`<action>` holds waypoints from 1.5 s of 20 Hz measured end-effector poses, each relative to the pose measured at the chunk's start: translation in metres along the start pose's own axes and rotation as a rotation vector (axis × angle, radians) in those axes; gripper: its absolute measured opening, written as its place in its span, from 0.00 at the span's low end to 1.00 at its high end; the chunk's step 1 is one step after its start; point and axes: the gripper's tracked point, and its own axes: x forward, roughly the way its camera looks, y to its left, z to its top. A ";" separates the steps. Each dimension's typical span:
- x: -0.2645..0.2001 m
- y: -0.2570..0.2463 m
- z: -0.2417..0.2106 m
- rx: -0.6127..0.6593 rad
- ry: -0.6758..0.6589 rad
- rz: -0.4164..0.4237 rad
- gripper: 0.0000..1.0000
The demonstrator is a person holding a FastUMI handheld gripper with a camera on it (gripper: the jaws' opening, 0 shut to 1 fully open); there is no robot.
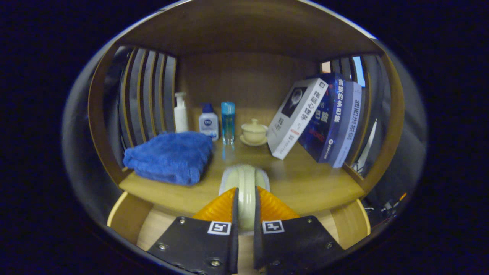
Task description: Pull open the drawer, take out the items inside it, and place them on the countertop above the cabinet.
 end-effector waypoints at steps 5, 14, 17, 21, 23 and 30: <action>0.036 -0.012 0.012 0.001 -0.022 -0.051 0.16; 0.065 -0.016 0.022 -0.053 -0.049 -0.177 0.16; 0.060 -0.013 0.013 -0.067 -0.008 -0.125 0.23; 0.036 -0.013 0.015 -0.116 -0.036 -0.095 0.61; 0.022 -0.002 0.012 -0.137 -0.025 -0.048 0.86; -0.032 0.004 0.017 -0.061 -0.035 -0.034 0.98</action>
